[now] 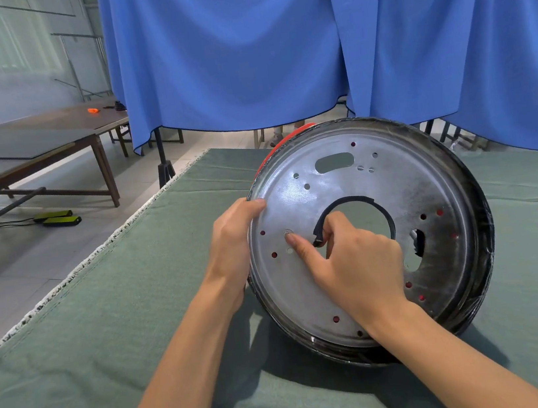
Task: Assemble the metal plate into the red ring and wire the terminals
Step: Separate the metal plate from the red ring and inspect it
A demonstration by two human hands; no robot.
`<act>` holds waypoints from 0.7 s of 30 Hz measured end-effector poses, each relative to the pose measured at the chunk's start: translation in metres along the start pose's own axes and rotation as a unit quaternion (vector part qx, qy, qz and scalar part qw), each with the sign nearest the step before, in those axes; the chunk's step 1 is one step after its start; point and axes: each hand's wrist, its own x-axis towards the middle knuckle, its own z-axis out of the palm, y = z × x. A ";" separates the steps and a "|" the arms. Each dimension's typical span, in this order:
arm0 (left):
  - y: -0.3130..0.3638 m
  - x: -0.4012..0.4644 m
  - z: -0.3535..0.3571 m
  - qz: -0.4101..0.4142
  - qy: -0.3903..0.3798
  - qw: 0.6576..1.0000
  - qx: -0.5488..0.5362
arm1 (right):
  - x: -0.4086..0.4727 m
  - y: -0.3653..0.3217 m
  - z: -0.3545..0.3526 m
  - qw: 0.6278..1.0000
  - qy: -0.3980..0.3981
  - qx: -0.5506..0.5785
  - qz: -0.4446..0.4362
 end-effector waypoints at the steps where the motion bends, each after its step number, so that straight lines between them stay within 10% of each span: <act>1: 0.001 -0.001 0.000 0.002 -0.001 1.000 0.004 | -0.001 0.000 0.000 1.000 -0.001 0.000 0.001; 21: -0.007 0.005 -0.004 0.009 0.016 0.997 0.071 | -0.006 0.001 0.002 1.000 -0.006 0.005 0.012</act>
